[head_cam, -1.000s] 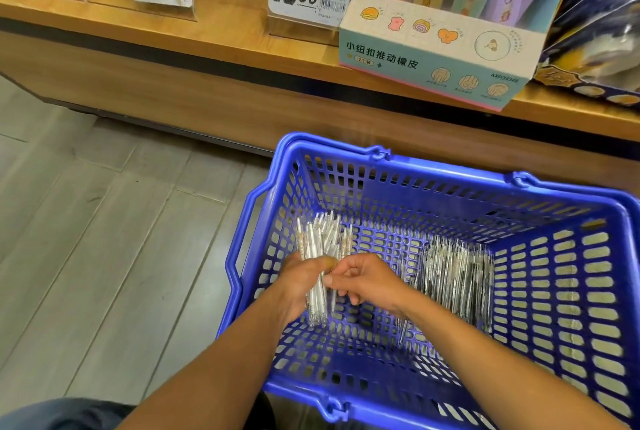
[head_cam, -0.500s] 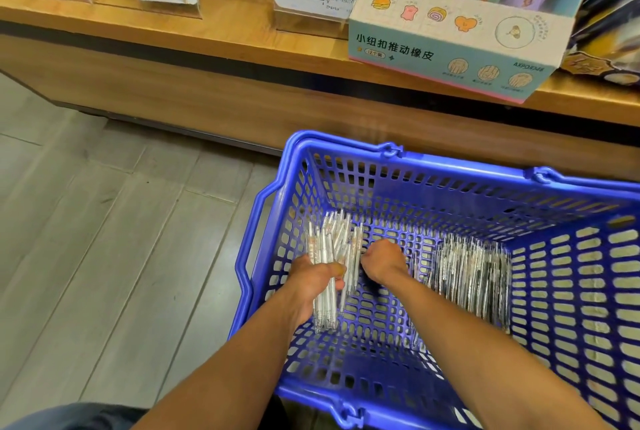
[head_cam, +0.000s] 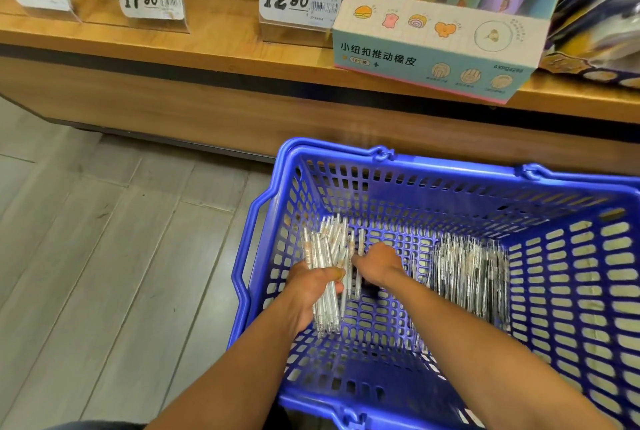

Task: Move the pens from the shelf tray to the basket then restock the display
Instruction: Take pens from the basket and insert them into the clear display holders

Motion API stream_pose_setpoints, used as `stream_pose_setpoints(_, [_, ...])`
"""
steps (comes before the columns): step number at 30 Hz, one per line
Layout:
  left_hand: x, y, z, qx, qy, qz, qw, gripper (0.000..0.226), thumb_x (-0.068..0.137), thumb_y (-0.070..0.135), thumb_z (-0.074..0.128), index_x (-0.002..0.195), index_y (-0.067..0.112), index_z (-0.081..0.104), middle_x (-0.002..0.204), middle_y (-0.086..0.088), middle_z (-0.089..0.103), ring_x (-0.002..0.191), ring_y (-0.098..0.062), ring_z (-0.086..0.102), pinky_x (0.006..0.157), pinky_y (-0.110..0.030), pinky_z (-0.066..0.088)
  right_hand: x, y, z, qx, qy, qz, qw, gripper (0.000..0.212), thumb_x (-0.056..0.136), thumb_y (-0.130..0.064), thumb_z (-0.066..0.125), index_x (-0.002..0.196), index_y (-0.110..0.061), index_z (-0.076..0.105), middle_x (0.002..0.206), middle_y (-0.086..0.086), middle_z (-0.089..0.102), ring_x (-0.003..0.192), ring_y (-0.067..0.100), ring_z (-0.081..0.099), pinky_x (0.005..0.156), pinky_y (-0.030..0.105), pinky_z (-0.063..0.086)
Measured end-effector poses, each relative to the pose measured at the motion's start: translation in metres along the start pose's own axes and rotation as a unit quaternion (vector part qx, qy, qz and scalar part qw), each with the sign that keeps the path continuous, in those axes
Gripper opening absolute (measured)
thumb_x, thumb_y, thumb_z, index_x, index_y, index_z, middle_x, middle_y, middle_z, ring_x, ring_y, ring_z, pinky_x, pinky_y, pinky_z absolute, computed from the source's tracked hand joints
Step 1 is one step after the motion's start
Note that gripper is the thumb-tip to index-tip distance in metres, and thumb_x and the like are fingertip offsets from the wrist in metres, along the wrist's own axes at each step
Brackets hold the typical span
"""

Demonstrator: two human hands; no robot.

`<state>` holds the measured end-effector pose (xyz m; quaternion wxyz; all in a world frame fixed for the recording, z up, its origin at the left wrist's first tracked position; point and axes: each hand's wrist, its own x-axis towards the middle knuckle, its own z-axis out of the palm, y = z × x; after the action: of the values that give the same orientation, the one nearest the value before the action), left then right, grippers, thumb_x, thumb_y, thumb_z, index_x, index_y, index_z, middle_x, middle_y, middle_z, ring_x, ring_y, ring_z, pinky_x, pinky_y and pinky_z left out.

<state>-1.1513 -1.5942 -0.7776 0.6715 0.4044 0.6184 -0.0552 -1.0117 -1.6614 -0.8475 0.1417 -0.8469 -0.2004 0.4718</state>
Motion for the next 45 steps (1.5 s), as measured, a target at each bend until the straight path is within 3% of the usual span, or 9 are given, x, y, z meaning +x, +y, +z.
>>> stream_pose_setpoints(3, [0.001, 0.000, 0.000, -0.009, -0.011, 0.010, 1.000, 0.084, 0.073, 0.025, 0.085, 0.144, 0.008, 0.045, 0.130, -0.014, 0.064, 0.125, -0.033, 0.056, 0.109, -0.053, 0.041, -0.021, 0.005, -0.014, 0.092, -0.090, -0.059, 0.990, 0.033, 0.096, -0.024, 0.054, 0.065, -0.013, 0.054, 0.045, 0.000, 0.059, 0.064, 0.025, 0.072, 0.051, 0.024, 0.050])
stream_pose_setpoints(9, [-0.005, 0.005, 0.006, -0.034, -0.026, 0.014, 0.999, 0.121, 0.065, 0.045, 0.087, 0.157, 0.012, 0.015, 0.161, -0.015, 0.025, 0.145, -0.033, 0.029, 0.115, -0.051, 0.028, -0.066, 0.008, -0.031, 0.243, -0.278, -0.117, 0.922, 0.012, 0.093, -0.016, 0.064, 0.092, -0.008, 0.054, 0.082, 0.019, 0.069, 0.058, 0.020, 0.066, 0.053, 0.025, 0.054])
stream_pose_setpoints(12, [-0.009, 0.007, 0.006, -0.043, -0.060, 0.003, 0.997, 0.122, 0.060, 0.040, 0.089, 0.156, 0.012, 0.019, 0.153, -0.019, 0.038, 0.137, -0.034, 0.043, 0.112, -0.052, 0.037, -0.074, 0.002, -0.026, 0.260, -0.267, -0.146, 0.916, 0.013, 0.088, -0.016, 0.070, 0.093, -0.007, 0.062, 0.075, 0.008, 0.071, 0.061, 0.018, 0.068, 0.055, 0.023, 0.055])
stream_pose_setpoints(17, [-0.008, 0.005, 0.005, -0.010, -0.031, 0.013, 0.999, 0.114, 0.071, 0.033, 0.086, 0.157, 0.015, 0.013, 0.161, -0.013, 0.025, 0.145, -0.031, 0.029, 0.115, -0.050, 0.027, -0.044, 0.009, -0.047, 0.248, -0.290, -0.119, 0.917, 0.017, 0.080, -0.020, 0.077, 0.095, -0.014, 0.072, 0.092, 0.010, 0.074, 0.070, 0.015, 0.069, 0.065, 0.022, 0.058])
stream_pose_setpoints(21, [-0.009, 0.005, 0.004, -0.016, -0.017, 0.012, 1.000, 0.105, 0.069, 0.031, 0.087, 0.152, 0.011, 0.027, 0.153, -0.014, 0.039, 0.138, -0.033, 0.041, 0.114, -0.053, 0.033, -0.005, 0.015, -0.022, 0.150, -0.054, -0.028, 0.987, 0.007, 0.091, -0.013, 0.066, 0.089, -0.008, 0.069, 0.087, 0.012, 0.072, 0.066, 0.017, 0.071, 0.072, 0.032, 0.060])
stream_pose_setpoints(28, [-0.009, 0.007, 0.003, -0.028, -0.016, 0.017, 0.999, 0.102, 0.067, 0.028, 0.090, 0.150, 0.009, 0.034, 0.146, -0.015, 0.050, 0.129, -0.033, 0.052, 0.108, -0.051, 0.043, 0.007, -0.006, 0.024, -0.022, 0.050, 0.022, 0.998, 0.034, 0.089, -0.033, 0.067, 0.066, -0.011, 0.054, 0.065, 0.002, 0.057, 0.058, 0.016, 0.057, 0.046, 0.025, 0.043])
stream_pose_setpoints(34, [-0.011, 0.008, 0.003, -0.028, -0.020, 0.019, 0.999, 0.103, 0.066, 0.030, 0.090, 0.150, 0.008, 0.034, 0.148, -0.016, 0.047, 0.132, -0.034, 0.050, 0.110, -0.052, 0.040, -0.002, 0.004, 0.004, 0.058, -0.019, -0.003, 0.998, 0.020, 0.091, -0.023, 0.060, 0.077, -0.008, 0.062, 0.070, 0.008, 0.065, 0.067, 0.022, 0.066, 0.069, 0.038, 0.057])
stream_pose_setpoints(41, [-0.016, 0.012, 0.003, -0.040, -0.007, 0.019, 0.999, 0.121, 0.067, 0.036, 0.088, 0.157, 0.015, 0.009, 0.162, -0.016, 0.021, 0.146, -0.034, 0.027, 0.116, -0.052, 0.028, -0.066, 0.003, -0.045, 0.301, -0.162, -0.117, 0.933, 0.016, 0.089, -0.015, 0.069, 0.099, -0.006, 0.061, 0.065, 0.000, 0.066, 0.054, 0.011, 0.060, 0.051, 0.021, 0.049])
stream_pose_setpoints(45, [-0.024, 0.019, 0.005, -0.084, -0.089, 0.025, 0.992, 0.152, 0.032, 0.059, 0.095, 0.157, 0.018, 0.019, 0.159, -0.022, 0.027, 0.144, -0.041, 0.030, 0.115, -0.061, 0.028, -0.089, -0.007, -0.044, 0.279, -0.200, -0.162, 0.925, 0.021, 0.085, -0.017, 0.073, 0.097, -0.005, 0.061, 0.063, -0.002, 0.068, 0.055, 0.010, 0.061, 0.053, 0.020, 0.049])
